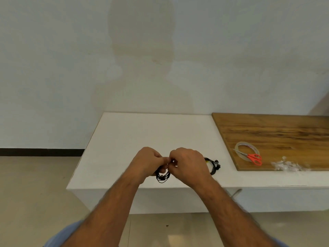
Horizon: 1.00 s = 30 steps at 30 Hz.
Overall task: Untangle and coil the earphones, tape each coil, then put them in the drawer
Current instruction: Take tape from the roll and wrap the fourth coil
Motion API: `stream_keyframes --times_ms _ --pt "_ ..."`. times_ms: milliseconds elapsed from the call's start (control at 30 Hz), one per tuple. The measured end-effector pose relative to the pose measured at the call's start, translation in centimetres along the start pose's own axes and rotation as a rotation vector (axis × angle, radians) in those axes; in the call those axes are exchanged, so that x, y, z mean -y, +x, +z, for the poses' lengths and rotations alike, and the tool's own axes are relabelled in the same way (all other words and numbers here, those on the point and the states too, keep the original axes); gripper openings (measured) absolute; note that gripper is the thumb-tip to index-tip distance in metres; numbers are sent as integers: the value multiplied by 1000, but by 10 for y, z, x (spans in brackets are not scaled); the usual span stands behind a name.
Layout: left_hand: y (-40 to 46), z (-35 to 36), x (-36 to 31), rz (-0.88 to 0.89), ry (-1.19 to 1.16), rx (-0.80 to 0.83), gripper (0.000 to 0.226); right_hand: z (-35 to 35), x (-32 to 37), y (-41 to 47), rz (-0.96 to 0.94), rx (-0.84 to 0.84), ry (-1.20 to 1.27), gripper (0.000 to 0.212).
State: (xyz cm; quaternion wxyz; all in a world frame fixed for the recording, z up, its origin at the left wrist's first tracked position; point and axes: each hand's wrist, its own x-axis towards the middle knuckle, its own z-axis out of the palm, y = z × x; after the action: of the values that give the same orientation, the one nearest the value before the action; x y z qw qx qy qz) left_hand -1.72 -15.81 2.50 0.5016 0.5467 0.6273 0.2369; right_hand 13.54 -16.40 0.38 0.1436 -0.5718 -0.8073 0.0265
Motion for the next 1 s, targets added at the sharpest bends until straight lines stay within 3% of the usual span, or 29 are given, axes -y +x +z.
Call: stream_keyframes --times_ms 233,433,567,733,1000 --pt "-3 -4 -2 -76 -154 141 28 -1 2 0 22 -39 2 18" --pt "-3 -1 -2 -24 -140 78 17 -1 3 -1 33 -21 2 18" --pt "0 0 1 43 3 -6 16 -1 3 -1 30 0 13 20" --pt "1 5 3 129 348 -75 22 -1 3 0 36 59 -7 22" --pt "3 8 3 176 509 -127 20 -2 3 0 30 139 39 22"
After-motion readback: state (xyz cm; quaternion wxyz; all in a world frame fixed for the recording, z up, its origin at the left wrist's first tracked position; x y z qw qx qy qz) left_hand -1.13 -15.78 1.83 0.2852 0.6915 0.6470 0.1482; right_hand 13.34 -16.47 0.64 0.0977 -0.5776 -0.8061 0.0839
